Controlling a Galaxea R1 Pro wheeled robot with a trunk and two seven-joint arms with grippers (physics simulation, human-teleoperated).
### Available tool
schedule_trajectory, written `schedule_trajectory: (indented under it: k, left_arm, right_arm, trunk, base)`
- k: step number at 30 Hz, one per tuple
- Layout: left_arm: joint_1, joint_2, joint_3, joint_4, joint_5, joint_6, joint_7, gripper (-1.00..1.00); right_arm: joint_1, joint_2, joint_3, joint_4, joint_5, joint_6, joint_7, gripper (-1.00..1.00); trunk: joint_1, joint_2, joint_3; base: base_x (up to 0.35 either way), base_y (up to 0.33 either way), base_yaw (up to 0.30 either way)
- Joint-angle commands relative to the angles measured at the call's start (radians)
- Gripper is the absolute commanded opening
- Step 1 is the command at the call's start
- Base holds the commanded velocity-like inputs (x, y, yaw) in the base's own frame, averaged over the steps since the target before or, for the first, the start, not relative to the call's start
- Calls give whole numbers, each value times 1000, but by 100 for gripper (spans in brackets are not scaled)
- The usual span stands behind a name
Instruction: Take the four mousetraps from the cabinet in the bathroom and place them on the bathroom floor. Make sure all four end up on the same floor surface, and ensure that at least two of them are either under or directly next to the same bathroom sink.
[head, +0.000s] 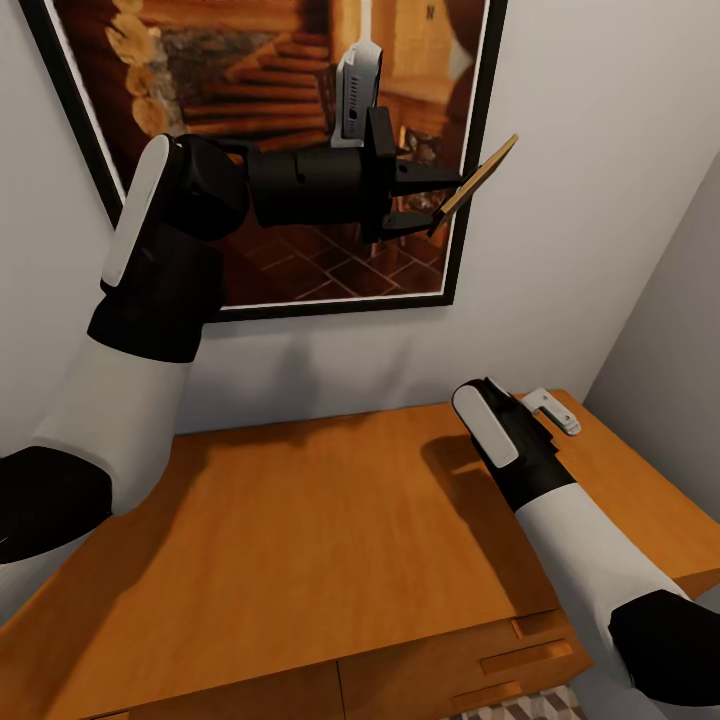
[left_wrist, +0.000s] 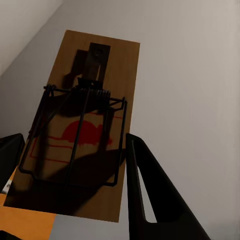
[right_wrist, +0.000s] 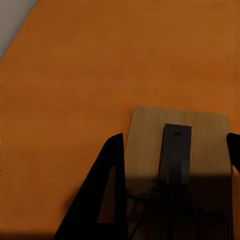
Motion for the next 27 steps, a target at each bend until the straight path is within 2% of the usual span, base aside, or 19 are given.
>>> schedule_trajectory:
  k: [1,9,18,27]
  left_arm:
    - [-1,0,1,0,8,1,9,-100]
    - [-1,1,1,3,8,1,9,-100]
    - [-1,2,1,6,8,1,9,-100]
    - [-1,3,0,8,7,1,9,-100]
  right_arm:
    - [-1,-1,3,87,-23,5,-6,-100]
    - [-2,-1,9,49,-21,14,-6,-100]
    - [-5,-1,8,-73,-22,58,-6,-100]
    - [-5,-1,8,-113,-22,73,-6,-100]
  trunk:
    - [0,0,-1]
    - [0,0,-1]
    - [0,0,-1]
    - [0,0,-1]
  base:
    - [0,0,0]
    - [0,0,0]
    - [0,0,0]
    - [0,0,0]
